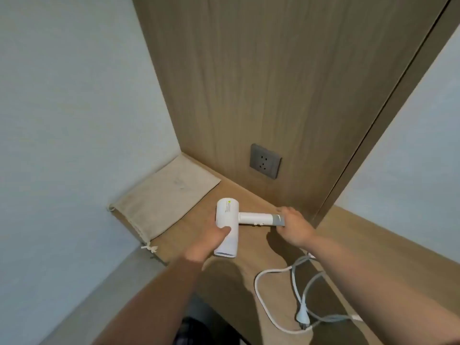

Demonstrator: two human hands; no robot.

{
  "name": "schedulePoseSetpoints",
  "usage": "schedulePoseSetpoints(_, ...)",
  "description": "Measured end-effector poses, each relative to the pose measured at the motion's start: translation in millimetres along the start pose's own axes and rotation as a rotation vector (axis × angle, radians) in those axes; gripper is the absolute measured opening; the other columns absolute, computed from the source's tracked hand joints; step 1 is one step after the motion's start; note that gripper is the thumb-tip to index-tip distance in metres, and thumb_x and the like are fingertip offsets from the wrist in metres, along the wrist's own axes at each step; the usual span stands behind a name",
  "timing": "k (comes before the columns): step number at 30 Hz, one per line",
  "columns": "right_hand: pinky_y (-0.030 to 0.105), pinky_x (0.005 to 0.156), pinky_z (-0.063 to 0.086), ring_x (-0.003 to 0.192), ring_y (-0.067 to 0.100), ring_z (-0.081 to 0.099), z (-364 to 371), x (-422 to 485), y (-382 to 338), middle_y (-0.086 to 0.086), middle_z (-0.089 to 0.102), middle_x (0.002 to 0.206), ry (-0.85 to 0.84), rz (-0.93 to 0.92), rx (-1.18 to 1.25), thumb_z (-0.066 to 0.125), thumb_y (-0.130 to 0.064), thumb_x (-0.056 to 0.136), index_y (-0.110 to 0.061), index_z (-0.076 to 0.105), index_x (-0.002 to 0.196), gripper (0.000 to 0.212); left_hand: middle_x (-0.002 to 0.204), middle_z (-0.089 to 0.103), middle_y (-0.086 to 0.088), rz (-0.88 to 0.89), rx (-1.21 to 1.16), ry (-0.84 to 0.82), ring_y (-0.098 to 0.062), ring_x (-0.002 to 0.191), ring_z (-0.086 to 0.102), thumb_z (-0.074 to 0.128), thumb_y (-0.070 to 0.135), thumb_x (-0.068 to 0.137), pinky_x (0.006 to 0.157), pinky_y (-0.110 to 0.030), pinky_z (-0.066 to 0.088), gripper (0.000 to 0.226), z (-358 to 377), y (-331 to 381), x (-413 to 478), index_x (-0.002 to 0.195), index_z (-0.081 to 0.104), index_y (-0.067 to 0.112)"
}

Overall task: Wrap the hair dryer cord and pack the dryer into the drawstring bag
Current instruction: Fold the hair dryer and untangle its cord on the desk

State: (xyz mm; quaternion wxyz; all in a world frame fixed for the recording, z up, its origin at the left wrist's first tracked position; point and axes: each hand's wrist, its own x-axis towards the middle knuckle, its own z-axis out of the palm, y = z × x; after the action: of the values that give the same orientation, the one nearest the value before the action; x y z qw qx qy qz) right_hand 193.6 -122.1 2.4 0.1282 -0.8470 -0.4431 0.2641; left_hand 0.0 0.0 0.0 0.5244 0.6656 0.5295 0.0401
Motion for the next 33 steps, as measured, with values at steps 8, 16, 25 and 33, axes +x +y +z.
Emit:
schedulePoseSetpoints(8, 0.038, 0.101, 0.041, 0.121, 0.029, 0.047, 15, 25, -10, 0.012, 0.053, 0.131, -0.014, 0.060, -0.001, 0.053, -0.014, 0.089, -0.012, 0.043, 0.134, 0.047, 0.116, 0.059, -0.001, -0.055, -0.025, 0.053, -0.021, 0.100, 0.061, 0.077, 0.045, 0.040, 0.089, -0.044, 0.053, 0.094, 30, -44, 78, 0.126, 0.044, 0.024)
schedulePoseSetpoints(16, 0.037, 0.086, 0.051, 0.098, 0.022, 0.060, -7, 31, -37, 0.004, 0.064, 0.107, 0.032, 0.013, -0.050, 0.058, -0.026, 0.084, -0.019, 0.055, 0.119, 0.036, 0.116, 0.059, -0.003, 0.107, 0.018, -0.070, -0.021, 0.102, 0.059, 0.075, 0.039, 0.053, 0.094, -0.047, 0.051, 0.083, -27, 18, 61, 0.128, 0.044, 0.024)
schedulePoseSetpoints(25, 0.029, 0.059, 0.044, 0.067, 0.016, 0.059, -58, 27, -84, 0.000, 0.061, 0.078, 0.033, 0.002, 0.169, 0.078, -0.042, 0.069, -0.018, 0.061, 0.088, 0.035, 0.109, 0.049, 0.009, 0.466, 0.146, -0.249, -0.014, 0.096, 0.053, 0.080, 0.026, 0.072, 0.070, -0.025, 0.048, 0.069, -100, 93, 64, 0.123, 0.035, 0.035)
schedulePoseSetpoints(33, 0.029, 0.053, 0.037, 0.043, 0.004, 0.048, -97, 5, -112, -0.005, 0.050, 0.054, 0.217, -0.003, 0.168, 0.056, -0.050, 0.086, -0.010, 0.063, 0.070, 0.044, 0.114, 0.059, 0.000, 0.453, -0.029, -0.479, -0.020, 0.100, 0.062, 0.069, 0.042, 0.067, 0.075, -0.035, 0.053, 0.057, -132, 128, 59, 0.118, 0.045, 0.034)
